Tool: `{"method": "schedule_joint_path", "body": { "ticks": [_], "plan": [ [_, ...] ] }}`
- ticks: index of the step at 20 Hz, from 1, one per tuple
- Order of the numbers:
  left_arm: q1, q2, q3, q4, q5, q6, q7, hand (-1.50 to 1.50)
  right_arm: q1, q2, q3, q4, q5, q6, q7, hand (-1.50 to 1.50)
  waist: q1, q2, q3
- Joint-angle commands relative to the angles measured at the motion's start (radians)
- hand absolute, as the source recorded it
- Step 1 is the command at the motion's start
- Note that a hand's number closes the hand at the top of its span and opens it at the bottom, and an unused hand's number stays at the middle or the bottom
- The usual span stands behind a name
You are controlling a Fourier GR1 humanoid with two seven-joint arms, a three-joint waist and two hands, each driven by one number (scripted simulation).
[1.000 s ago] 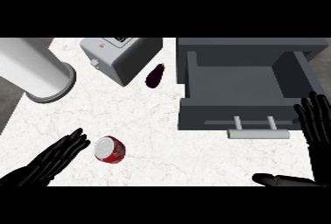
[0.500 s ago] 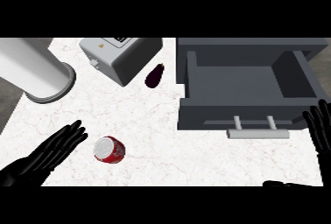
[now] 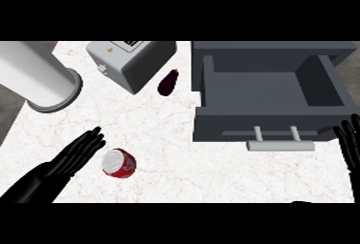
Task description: Pick up the can, place it into the drawer and close the drawer
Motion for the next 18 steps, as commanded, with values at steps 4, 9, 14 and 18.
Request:
{"method": "schedule_joint_path", "body": {
  "ticks": [4,9,14,18],
  "plan": [
    [-0.078,-0.061,0.006,0.106,-0.088,0.016,-0.044,-1.50,0.004,0.020,-0.003,-0.034,0.005,0.013,0.036,-1.50,0.000,0.000,0.000],
    [0.035,-0.056,0.014,0.261,-0.262,-0.040,-0.326,-1.50,0.037,0.026,-0.018,0.010,0.005,0.045,-0.050,-1.50,0.002,0.000,0.000],
    [-0.093,-0.069,0.024,0.405,-0.288,-0.028,-0.335,-1.50,-0.043,0.003,-0.061,0.043,-0.022,0.047,0.008,-1.50,0.000,0.001,0.000],
    [-0.053,-0.051,0.049,0.401,-0.299,-0.032,-0.371,-1.50,0.033,0.064,-0.005,0.016,0.048,0.046,-0.059,-1.50,0.000,0.000,0.000]
  ]
}}
